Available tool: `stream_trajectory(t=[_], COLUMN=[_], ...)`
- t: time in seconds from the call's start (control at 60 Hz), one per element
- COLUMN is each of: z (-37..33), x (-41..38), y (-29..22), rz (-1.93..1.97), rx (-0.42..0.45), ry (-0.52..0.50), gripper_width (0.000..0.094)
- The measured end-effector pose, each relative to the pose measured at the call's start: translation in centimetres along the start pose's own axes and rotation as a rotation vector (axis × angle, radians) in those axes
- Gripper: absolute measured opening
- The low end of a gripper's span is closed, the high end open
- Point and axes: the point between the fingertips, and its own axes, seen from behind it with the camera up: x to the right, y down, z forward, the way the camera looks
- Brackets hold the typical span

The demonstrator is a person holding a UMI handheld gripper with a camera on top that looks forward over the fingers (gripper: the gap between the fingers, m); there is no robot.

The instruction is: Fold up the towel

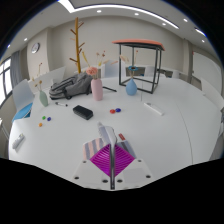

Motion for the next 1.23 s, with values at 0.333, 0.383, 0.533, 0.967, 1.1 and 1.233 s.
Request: stream_trajectory(t=[0.333,0.383,0.533,0.967,1.1,1.233], z=[1.8,0.0,-11.6,-28.5,-27.5,-27.5], x=[3.1,3.2,2.1,2.5,3.2,2.8], y=[3.8,2.9,-1.1,-3.9,-4.5,-4.5], rz=[-0.075,-0.095,-0.129,-0.067,-0.092,-0.101], rx=[-0.093,-0.093,-0.055,-0.021,0.001,-0.003], ry=[0.000,0.010,0.000,-0.010,0.012,0.007], gripper_width=[0.0824,0.0836,0.0851,0.0850,0.0850,0.0839])
